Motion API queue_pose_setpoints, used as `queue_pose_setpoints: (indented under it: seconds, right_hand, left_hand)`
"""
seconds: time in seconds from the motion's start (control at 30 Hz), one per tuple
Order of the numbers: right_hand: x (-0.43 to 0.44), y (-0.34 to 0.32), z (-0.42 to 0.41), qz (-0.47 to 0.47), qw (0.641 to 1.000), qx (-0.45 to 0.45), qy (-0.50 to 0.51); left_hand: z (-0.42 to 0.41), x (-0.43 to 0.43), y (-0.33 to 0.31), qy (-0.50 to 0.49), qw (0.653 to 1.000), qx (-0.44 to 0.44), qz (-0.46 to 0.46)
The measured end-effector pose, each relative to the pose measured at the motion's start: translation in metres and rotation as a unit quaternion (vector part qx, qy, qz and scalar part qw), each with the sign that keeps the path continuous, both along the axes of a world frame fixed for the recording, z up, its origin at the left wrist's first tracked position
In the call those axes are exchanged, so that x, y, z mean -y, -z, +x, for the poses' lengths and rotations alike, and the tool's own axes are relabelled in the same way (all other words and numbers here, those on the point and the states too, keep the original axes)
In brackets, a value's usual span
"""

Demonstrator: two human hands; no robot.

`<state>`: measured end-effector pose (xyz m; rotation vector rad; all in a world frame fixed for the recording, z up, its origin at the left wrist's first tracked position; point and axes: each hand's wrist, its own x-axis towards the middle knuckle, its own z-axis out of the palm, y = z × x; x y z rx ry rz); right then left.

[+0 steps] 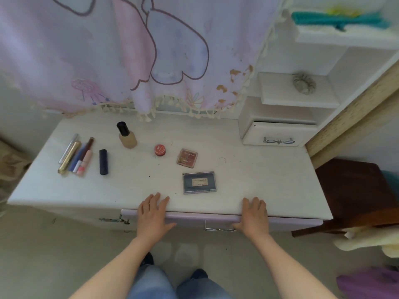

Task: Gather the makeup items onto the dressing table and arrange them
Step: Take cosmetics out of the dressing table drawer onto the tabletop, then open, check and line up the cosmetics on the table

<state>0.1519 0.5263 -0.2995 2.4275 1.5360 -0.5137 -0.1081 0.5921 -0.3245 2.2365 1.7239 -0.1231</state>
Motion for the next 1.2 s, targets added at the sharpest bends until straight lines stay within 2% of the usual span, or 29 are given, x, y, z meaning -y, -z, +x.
queue_pose_setpoints:
  seconds: [0.13,0.23,0.37,0.6,0.87,1.0,1.1,1.2]
  right_hand:
    - [0.003,-0.009,0.002,-0.058,0.998,-0.003,0.003]
    - [0.000,-0.020,-0.003,-0.063,0.997,-0.037,0.026]
    - [-0.015,-0.037,-0.019,-0.018,0.998,-0.063,0.025]
    - [-0.084,-0.096,-0.094,0.104,0.981,-0.111,-0.121]
    - [-0.153,-0.137,-0.199,0.154,0.959,-0.125,-0.200]
    - [-0.193,-0.146,-0.271,0.179,0.947,-0.144,-0.223]
    - [-0.217,-0.141,-0.324,0.175,0.945,-0.151,-0.233]
    - [-0.232,-0.137,-0.348,0.159,0.951,-0.142,-0.225]
  left_hand:
    - [-0.007,-0.002,-0.010,0.009,0.999,0.037,-0.032]
    - [-0.008,-0.008,-0.025,0.002,0.994,0.056,-0.093]
    - [-0.023,-0.019,-0.042,-0.058,0.989,0.128,-0.051]
    - [-0.098,-0.041,-0.083,-0.228,0.945,0.233,0.002]
    - [-0.209,-0.106,-0.099,-0.299,0.912,0.268,0.088]
    - [-0.272,-0.143,-0.095,-0.304,0.909,0.271,0.090]
    - [-0.318,-0.165,-0.086,-0.323,0.911,0.252,0.051]
    - [-0.329,-0.186,-0.082,-0.306,0.920,0.246,0.017]
